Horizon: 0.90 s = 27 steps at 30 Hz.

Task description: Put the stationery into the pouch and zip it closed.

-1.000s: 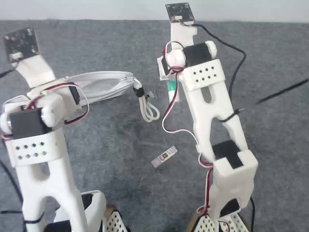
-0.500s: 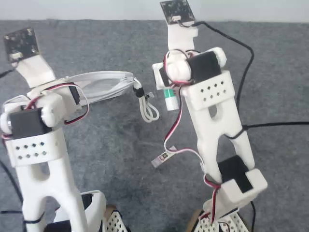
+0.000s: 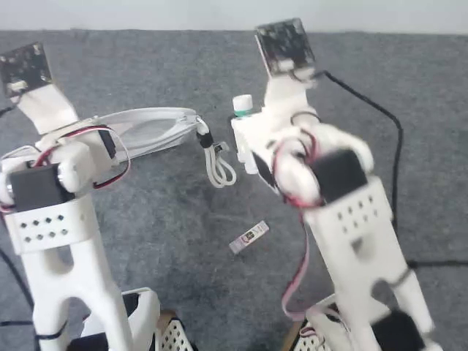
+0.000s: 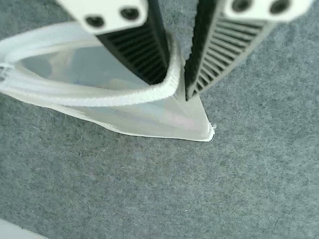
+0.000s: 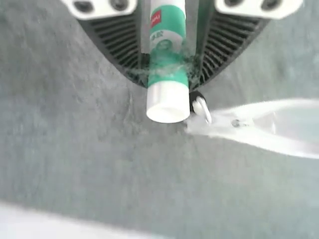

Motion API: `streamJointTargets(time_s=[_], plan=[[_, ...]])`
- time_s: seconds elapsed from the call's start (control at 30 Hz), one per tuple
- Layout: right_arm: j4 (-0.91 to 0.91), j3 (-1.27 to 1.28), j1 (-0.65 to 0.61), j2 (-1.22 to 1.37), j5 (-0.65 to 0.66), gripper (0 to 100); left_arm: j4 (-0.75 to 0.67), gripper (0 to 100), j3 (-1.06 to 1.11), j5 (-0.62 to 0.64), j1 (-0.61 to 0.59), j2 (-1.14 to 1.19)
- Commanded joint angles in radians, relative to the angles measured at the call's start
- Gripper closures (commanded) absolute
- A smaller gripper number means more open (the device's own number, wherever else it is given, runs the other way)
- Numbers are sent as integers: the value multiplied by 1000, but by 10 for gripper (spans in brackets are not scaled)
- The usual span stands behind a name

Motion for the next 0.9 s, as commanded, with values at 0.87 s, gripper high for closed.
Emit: streamJointTargets(time_s=[0.87], plan=[[-1382,738,-245,-325,-8,993,-29,989,-12,6,0,-43]])
